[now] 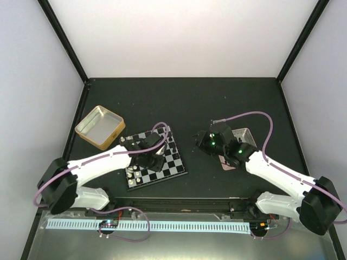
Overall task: Set up the chess pieces on the board
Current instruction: Place the chess piece on the chessboard, then move the chess piece to the chessboard.
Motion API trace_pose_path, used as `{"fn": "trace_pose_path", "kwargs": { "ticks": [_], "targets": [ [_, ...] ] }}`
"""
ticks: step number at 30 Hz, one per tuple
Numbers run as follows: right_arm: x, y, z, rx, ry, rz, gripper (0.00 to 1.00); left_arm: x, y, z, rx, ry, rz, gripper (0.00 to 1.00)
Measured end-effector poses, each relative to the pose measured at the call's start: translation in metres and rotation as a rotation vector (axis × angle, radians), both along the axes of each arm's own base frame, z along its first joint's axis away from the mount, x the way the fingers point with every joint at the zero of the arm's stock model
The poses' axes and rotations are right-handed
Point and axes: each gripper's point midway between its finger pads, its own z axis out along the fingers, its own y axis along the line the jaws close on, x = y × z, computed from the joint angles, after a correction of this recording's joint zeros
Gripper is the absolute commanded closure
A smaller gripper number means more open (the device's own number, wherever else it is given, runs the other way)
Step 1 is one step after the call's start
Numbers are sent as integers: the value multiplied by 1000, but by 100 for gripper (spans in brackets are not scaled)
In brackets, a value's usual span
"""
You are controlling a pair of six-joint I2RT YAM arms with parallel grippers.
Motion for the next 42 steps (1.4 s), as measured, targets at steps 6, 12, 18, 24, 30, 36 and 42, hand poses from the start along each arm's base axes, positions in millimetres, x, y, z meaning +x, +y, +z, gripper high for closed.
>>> {"fn": "trace_pose_path", "kwargs": {
  "ticks": [6, 12, 18, 24, 30, 36, 42],
  "targets": [
    [0, -8, 0, -36, -27, -8, 52, -6, -2, -30, 91, 146, -59, 95],
    [-4, -12, -6, -52, -26, 0, 52, 0, -8, -32, 108, 176, -84, 80],
    [-9, -14, -19, -64, 0, 12, 52, 3, -9, -29, 104, 170, -82, 78],
    [-10, -14, -20, -64, 4, 16, 52, 3, -10, -29, 102, 170, -82, 79],
    [-11, -15, -22, -66, 5, 16, 52, 3, -14, -28, 82, 172, -87, 91],
    [-12, -15, -18, -59, -3, 14, 52, 5, -16, -30, 80, 171, -88, 98],
    [-11, -19, -11, -54, -26, -1, 52, 6, -15, -30, 84, 165, -82, 98]
  ]
}}
